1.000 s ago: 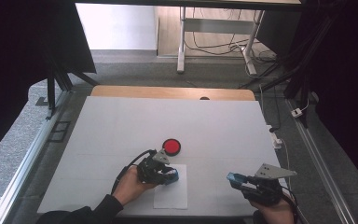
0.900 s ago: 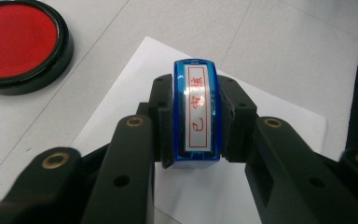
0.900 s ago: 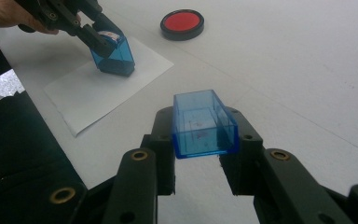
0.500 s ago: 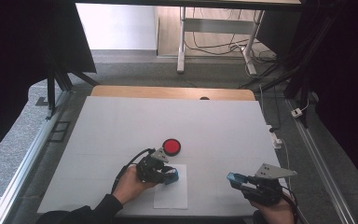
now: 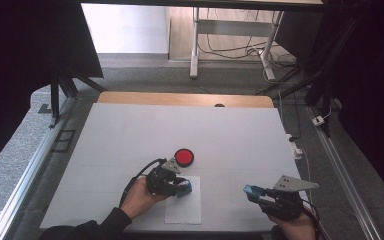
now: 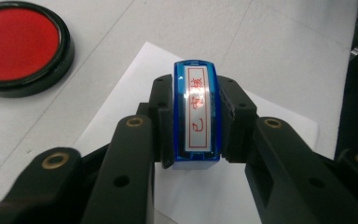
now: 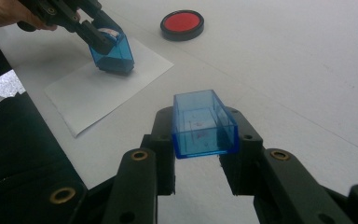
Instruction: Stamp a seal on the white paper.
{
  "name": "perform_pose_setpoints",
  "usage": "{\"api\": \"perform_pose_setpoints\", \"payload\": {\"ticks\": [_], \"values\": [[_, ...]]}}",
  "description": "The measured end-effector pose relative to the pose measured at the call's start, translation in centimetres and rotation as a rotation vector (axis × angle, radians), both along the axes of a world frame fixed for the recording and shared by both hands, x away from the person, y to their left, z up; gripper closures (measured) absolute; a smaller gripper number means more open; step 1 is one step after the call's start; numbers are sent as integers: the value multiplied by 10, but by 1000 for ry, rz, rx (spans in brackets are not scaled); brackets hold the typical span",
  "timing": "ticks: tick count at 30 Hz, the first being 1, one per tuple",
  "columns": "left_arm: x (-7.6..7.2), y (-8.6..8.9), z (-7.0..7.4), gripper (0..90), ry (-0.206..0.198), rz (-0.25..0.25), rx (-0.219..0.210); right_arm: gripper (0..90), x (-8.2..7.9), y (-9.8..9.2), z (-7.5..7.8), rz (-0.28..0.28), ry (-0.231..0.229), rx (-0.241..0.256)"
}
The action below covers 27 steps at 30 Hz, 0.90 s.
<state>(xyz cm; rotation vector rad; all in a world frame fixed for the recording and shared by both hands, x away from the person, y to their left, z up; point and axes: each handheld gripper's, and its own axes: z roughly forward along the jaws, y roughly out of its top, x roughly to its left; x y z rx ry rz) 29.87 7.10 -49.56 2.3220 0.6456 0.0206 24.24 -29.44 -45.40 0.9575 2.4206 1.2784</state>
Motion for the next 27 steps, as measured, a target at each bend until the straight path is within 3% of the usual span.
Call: {"api": "perform_pose_setpoints", "payload": {"ticks": [14, 27], "values": [[-4, 12, 24, 697, -42, 8, -62, 680, 0, 0, 0, -2, 0, 1], [-10, 29, 52, 697, -86, -5, -160, 679, 0, 0, 0, -3, -3, -3]]}}
